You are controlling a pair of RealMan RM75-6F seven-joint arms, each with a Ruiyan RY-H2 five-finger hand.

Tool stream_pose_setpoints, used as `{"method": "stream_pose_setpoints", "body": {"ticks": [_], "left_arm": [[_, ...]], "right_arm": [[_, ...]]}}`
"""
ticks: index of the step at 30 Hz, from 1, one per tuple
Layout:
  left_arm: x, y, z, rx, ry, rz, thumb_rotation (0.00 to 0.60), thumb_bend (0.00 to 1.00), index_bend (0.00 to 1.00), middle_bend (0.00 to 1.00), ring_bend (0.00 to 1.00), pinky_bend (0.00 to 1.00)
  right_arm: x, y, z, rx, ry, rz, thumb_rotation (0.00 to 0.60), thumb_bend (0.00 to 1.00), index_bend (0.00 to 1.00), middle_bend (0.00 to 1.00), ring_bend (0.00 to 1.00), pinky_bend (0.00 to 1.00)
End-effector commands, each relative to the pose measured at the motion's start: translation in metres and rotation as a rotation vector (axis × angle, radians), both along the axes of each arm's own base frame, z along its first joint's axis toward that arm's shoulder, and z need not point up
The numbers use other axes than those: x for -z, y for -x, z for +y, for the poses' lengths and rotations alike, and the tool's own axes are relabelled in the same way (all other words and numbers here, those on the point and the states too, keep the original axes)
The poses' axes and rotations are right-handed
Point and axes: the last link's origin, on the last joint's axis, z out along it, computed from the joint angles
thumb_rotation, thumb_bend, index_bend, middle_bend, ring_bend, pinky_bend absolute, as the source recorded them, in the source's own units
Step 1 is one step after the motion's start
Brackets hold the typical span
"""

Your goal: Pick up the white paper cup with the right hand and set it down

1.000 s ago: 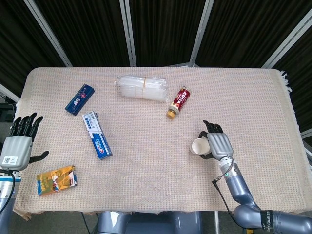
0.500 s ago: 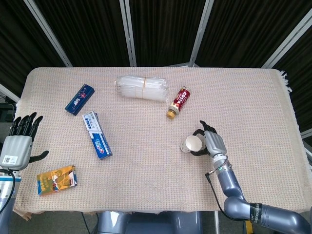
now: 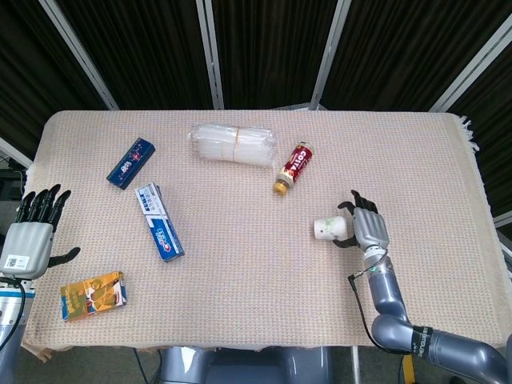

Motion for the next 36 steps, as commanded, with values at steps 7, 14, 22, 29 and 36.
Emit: {"method": "stream_pose_setpoints", "body": {"ticks": [7,14,22,29,36], "left_arm": [[0.000,0.000,0.000,0.000,0.000,0.001,0.600,0.01,0.00,0.00,0.00,0.00],[0.000,0.000,0.000,0.000,0.001,-0.001,0.600,0.01,0.00,0.00,0.00,0.00],[0.000,0.000,0.001,-0.004,0.002,0.001,0.600,0.01,0.00,0.00,0.00,0.00],[-0.001,0.000,0.001,-0.004,0.006,0.000,0.600,0.01,0.00,0.00,0.00,0.00],[-0.001,0.000,0.001,-0.003,0.009,0.000,0.600,0.01,0.00,0.00,0.00,0.00]], "right_arm": [[0.005,-0.004,0.006,-0.114,0.027,0.177,0.600,0.18,0.11,0.00,0.00,0.00],[0.018,-0.011,0.011,-0.150,0.032,0.199,0.600,0.18,0.22,0.00,0.00,0.00],[0.035,-0.020,0.014,-0.165,0.023,0.225,0.600,0.18,0.28,0.00,0.00,0.00],[0.043,-0.021,0.011,-0.156,0.036,0.254,0.600,0.19,0.35,0.00,0.00,0.00],[0.048,-0.018,0.010,-0.144,0.033,0.263,0.600,0.22,0.42,0.04,0.00,0.00]]}}
